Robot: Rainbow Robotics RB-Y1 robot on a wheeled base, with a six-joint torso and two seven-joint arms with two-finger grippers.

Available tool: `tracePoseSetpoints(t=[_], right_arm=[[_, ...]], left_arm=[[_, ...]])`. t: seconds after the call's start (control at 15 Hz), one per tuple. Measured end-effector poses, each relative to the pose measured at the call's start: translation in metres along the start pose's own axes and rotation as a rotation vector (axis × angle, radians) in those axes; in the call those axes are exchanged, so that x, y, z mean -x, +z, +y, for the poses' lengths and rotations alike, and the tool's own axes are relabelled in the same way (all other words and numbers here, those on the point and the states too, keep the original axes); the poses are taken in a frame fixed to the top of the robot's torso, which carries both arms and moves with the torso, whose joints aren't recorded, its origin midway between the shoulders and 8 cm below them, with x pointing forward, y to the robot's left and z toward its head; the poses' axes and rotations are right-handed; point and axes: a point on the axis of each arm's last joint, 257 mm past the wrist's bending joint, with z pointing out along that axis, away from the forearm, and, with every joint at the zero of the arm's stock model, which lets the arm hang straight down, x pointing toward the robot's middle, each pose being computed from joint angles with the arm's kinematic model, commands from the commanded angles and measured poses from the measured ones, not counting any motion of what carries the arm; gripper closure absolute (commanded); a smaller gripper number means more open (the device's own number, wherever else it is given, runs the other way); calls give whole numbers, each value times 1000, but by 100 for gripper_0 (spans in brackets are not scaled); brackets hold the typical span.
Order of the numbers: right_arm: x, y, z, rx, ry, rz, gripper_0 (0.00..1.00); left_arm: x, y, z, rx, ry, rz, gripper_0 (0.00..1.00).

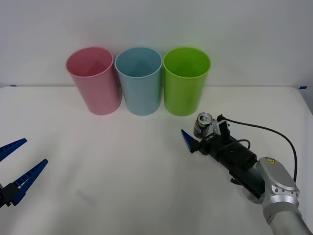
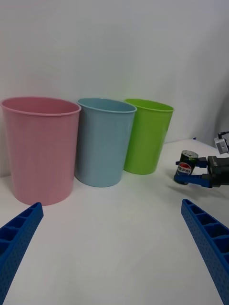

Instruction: Grasp the object on the table and drop it into the matching bin: aluminum can to the light blue bin, PET bottle to the pink bin.

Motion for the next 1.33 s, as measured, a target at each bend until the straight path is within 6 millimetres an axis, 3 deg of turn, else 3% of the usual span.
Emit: tracePoseSetpoints(t=[0.07,0.87,1.33], right_arm=[[1,0,0,1,0,-2,100],[12,1,12,43,11,-40,100],[58,-10,20,76,-8,-137,100]], left_arm=[[0,0,0,0,0,0,0],[0,0,0,0,0,0,0],[0,0,0,0,0,0,0]])
